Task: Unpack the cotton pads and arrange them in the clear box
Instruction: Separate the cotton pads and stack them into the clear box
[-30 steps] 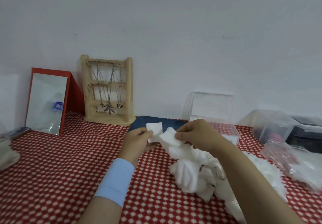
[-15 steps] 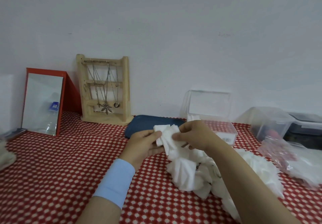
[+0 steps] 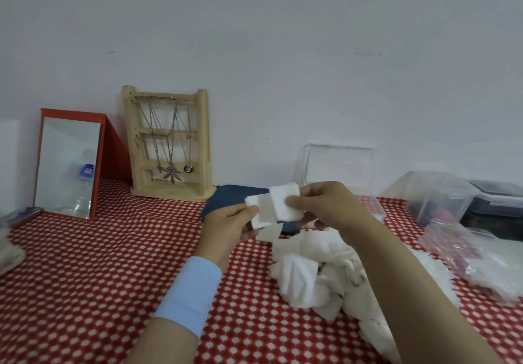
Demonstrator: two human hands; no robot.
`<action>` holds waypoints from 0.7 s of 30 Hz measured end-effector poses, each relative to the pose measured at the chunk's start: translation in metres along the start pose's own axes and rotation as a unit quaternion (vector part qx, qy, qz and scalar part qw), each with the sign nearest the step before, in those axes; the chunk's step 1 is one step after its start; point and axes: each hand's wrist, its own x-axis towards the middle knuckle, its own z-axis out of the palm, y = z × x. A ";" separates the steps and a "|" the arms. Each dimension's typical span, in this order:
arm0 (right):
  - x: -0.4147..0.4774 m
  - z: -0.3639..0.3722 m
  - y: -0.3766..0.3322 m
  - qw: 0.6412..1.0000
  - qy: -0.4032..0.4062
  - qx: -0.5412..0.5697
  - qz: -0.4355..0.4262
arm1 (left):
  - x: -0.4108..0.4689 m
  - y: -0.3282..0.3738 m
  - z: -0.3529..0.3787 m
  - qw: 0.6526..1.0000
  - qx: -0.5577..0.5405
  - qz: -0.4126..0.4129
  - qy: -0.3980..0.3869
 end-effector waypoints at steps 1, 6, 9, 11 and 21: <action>-0.001 0.005 -0.002 1.000 -0.007 -0.001 -0.004 | -0.001 0.001 0.002 1.000 -0.013 -0.011 -0.023; -0.001 0.023 0.000 0.999 0.019 -0.020 -0.019 | -0.006 0.004 0.007 0.994 -0.053 -0.045 -0.090; 0.000 0.023 0.001 0.998 0.022 -0.044 -0.025 | -0.007 0.005 0.006 0.992 -0.054 -0.044 -0.101; 0.001 0.024 0.002 0.997 0.025 -0.069 -0.029 | -0.007 0.005 0.006 0.992 -0.053 -0.045 -0.102; -0.001 0.027 0.001 1.000 -0.001 -0.022 -0.020 | -0.007 0.008 -0.001 0.997 0.018 -0.021 -0.068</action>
